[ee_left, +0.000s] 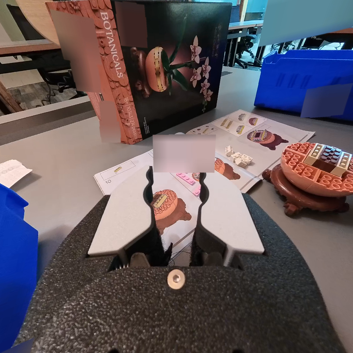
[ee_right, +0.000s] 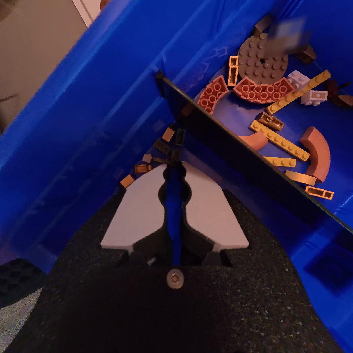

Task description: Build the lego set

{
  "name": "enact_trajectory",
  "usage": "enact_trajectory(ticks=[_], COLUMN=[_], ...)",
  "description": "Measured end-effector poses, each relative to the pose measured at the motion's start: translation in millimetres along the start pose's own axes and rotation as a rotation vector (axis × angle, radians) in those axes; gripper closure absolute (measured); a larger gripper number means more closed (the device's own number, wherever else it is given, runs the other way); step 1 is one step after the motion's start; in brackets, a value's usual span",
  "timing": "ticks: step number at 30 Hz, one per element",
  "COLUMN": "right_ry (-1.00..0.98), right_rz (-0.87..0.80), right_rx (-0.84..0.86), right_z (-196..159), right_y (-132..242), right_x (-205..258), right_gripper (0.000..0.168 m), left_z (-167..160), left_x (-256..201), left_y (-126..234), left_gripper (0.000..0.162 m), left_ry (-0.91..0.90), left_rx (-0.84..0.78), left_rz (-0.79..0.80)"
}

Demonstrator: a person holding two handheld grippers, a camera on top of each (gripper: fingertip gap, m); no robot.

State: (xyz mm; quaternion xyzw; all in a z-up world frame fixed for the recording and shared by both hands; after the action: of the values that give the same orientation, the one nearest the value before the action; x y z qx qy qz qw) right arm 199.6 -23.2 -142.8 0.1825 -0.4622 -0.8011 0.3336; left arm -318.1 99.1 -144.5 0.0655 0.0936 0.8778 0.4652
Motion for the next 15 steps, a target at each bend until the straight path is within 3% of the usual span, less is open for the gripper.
enact_trajectory(ticks=[15], right_ry=[-0.023], right_rz=[-0.068], right_rx=[-0.038], right_z=[-2], right_y=[27], right_x=[2], right_gripper=[0.161], left_z=[0], left_x=[0], left_y=[0], left_gripper=[0.116], left_ry=[-0.004], left_rx=[-0.006], left_rz=[0.001])
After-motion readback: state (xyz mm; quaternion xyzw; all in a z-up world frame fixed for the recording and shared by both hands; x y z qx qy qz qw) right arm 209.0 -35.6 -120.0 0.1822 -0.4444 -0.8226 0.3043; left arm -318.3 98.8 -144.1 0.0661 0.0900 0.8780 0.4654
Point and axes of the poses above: each gripper's, where its closed fingertips meet, y back along the fingers, z out of its top, x = y × z across the jaws, the point moved 10 cm from there along y, back along the fingers, and after that the axes turned 2 degrees about -z, right-handed, at the moved point
